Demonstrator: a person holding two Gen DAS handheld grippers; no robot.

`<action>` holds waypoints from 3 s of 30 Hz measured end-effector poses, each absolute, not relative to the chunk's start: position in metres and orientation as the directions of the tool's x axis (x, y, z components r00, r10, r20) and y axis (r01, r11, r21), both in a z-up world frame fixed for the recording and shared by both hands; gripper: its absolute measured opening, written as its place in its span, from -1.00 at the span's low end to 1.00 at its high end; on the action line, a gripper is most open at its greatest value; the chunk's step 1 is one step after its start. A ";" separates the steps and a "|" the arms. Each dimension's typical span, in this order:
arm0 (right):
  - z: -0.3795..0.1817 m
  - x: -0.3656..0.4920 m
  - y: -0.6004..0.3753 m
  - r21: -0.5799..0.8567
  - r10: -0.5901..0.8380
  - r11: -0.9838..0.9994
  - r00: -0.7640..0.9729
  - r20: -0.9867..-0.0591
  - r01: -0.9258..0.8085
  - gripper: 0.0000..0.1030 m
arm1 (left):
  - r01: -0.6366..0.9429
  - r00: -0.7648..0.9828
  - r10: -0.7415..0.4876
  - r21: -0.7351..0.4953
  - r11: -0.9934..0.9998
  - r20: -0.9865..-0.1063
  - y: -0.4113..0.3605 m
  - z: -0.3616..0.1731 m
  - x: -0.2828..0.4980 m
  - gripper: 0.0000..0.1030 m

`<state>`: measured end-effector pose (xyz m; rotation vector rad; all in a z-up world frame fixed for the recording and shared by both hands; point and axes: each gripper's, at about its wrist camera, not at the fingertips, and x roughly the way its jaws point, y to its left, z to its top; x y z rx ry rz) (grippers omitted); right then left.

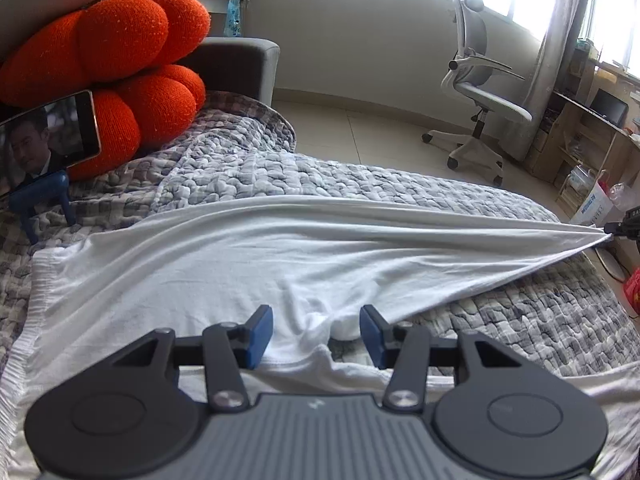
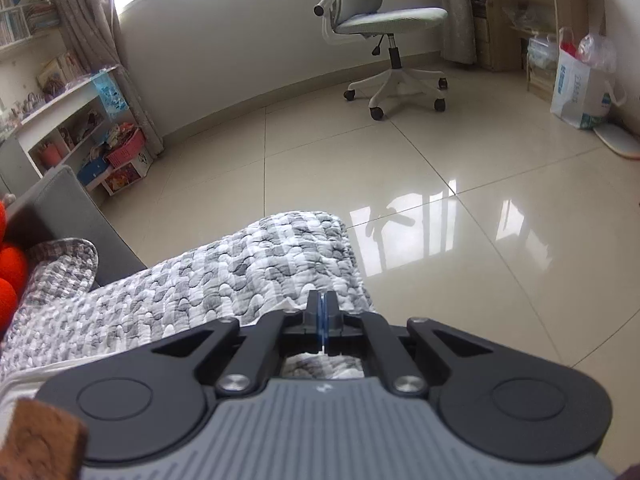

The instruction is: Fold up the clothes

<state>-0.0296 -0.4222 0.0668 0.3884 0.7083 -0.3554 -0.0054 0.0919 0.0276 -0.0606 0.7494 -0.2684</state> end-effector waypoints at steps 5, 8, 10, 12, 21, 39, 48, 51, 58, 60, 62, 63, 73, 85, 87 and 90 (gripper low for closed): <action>0.023 -0.013 -0.415 0.130 -0.157 0.911 0.620 -0.769 0.391 -0.95 | 0.222 0.679 -0.276 -0.168 0.960 -0.680 0.096 0.017 -0.002 -0.02; 0.025 -0.016 -0.417 0.118 -0.138 0.932 0.638 -0.758 0.343 -0.73 | 0.232 0.676 -0.284 -0.169 0.958 -0.680 0.101 0.020 -0.004 -0.02; 0.036 -0.016 -0.417 0.090 -0.151 0.945 0.666 -0.730 0.313 -0.73 | 0.223 0.681 -0.289 -0.185 0.957 -0.673 0.106 0.021 -0.003 -0.02; 0.044 -0.011 -0.413 0.044 -0.166 0.961 0.693 -0.701 0.274 -0.62 | 0.218 0.685 -0.300 -0.205 0.954 -0.664 0.108 0.021 0.000 -0.02; 0.029 0.028 -0.389 -0.172 -0.096 0.984 0.696 -0.711 -0.040 -0.38 | 0.232 0.687 -0.296 -0.186 0.955 -0.663 0.103 0.014 0.002 0.02; 0.021 0.030 -0.348 -0.338 -0.044 0.865 0.614 -0.788 -0.371 -1.00 | 0.239 0.705 -0.268 -0.137 0.961 -0.656 0.093 0.011 -0.004 0.17; 0.033 0.055 -0.348 -0.515 -0.241 0.838 0.723 -0.648 -0.182 -1.00 | 0.248 0.683 -0.325 -0.210 0.946 -0.654 0.097 0.013 -0.004 0.23; 0.024 0.068 -0.343 -0.536 -0.280 0.830 0.715 -0.641 -0.156 -1.00 | 0.252 0.685 -0.323 -0.204 0.946 -0.653 0.096 0.012 -0.005 0.26; 0.006 0.082 -0.336 -0.551 -0.325 0.823 0.681 -0.656 -0.138 -0.99 | 0.245 0.678 -0.350 -0.250 0.937 -0.646 0.109 0.017 -0.002 0.30; 0.014 0.084 -0.338 -0.541 -0.334 0.834 0.685 -0.647 -0.105 -0.95 | 0.229 0.684 -0.352 -0.269 0.935 -0.640 0.117 0.021 -0.003 0.30; 0.024 0.084 -0.333 -0.536 -0.336 0.841 0.706 -0.623 -0.073 -0.77 | 0.207 0.701 -0.339 -0.276 0.939 -0.628 0.127 0.026 -0.007 0.30; 0.030 0.083 -0.327 -0.519 -0.312 0.852 0.724 -0.615 -0.073 -0.77 | 0.195 0.711 -0.331 -0.277 0.941 -0.621 0.132 0.029 -0.009 0.30; 0.056 0.087 -0.180 -0.374 0.098 0.827 0.763 -0.639 -0.420 -0.76 | 0.073 0.751 -0.246 -0.292 0.954 -0.613 0.185 0.026 -0.020 0.30; 0.039 0.103 -0.026 -0.324 0.341 0.654 0.649 -0.680 -0.683 -0.75 | 0.113 0.736 -0.236 -0.229 0.967 -0.634 0.202 0.008 -0.026 0.30; 0.035 0.108 -0.017 -0.326 0.335 0.648 0.642 -0.689 -0.688 -0.76 | 0.118 0.738 -0.226 -0.208 0.971 -0.636 0.205 0.007 -0.025 0.30; 0.028 0.115 -0.011 -0.320 0.320 0.650 0.630 -0.708 -0.689 -0.76 | 0.121 0.727 -0.237 -0.220 0.968 -0.645 0.212 0.001 -0.022 0.30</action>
